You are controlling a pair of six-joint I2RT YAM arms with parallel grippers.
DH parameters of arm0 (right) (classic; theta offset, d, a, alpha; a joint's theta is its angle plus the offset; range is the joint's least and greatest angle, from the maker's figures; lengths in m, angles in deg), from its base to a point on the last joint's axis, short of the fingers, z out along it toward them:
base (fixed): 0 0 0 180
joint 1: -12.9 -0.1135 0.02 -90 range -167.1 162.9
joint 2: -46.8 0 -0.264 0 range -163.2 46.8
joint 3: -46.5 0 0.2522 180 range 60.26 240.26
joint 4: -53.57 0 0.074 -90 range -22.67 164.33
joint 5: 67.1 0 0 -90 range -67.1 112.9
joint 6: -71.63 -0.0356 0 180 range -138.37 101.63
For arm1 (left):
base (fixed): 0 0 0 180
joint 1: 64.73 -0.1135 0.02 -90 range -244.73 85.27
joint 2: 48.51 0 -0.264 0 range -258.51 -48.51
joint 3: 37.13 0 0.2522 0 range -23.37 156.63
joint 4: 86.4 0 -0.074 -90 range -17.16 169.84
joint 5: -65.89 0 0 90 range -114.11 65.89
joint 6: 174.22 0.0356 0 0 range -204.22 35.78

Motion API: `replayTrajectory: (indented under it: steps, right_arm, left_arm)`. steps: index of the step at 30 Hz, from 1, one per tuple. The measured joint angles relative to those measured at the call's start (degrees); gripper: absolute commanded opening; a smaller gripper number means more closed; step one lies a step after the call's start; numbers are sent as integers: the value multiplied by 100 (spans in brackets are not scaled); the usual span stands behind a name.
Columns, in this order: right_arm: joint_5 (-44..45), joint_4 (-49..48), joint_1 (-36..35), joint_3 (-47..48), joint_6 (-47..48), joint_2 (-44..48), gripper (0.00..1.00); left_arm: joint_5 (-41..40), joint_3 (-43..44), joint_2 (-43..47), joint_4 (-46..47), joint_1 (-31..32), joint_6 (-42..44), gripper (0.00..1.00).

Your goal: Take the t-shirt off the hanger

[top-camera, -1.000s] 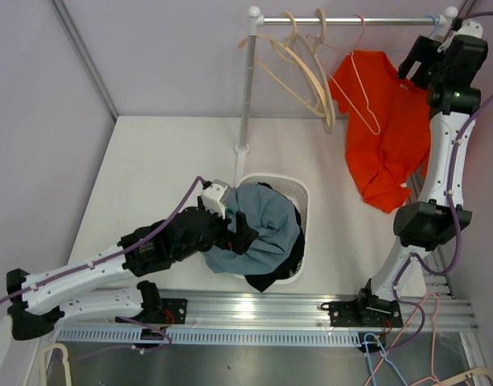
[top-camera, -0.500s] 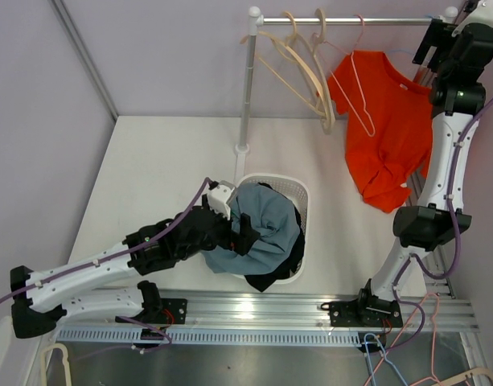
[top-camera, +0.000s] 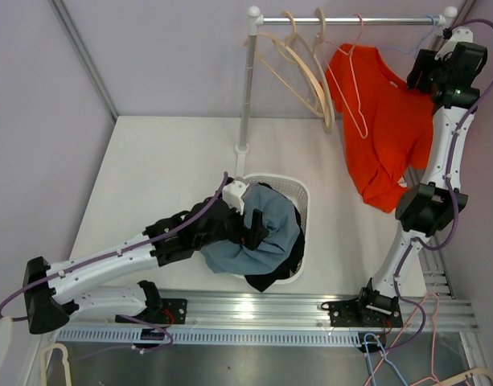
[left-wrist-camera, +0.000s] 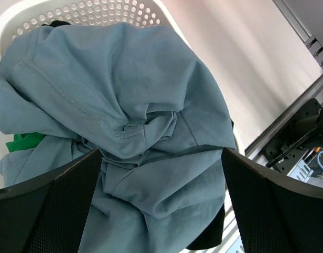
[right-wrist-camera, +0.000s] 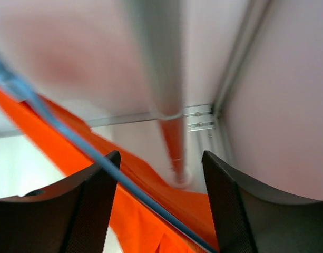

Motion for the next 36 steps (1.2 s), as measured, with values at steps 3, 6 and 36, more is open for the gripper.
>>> replayTrajectory:
  steps: [3,6,36]
  right_arm:
    - [-380,-59,-42,-348,-57,238,67]
    - [-514,-79,-144,-660,-79,518,68]
    - [1130,-1014,-907,-153,-315,68,0]
  left_arm:
    - [42,0,-4,57,-11,39,99]
    - [76,-2,2,96,-15,44,100]
    - [138,-92,181,199,-20,140,100]
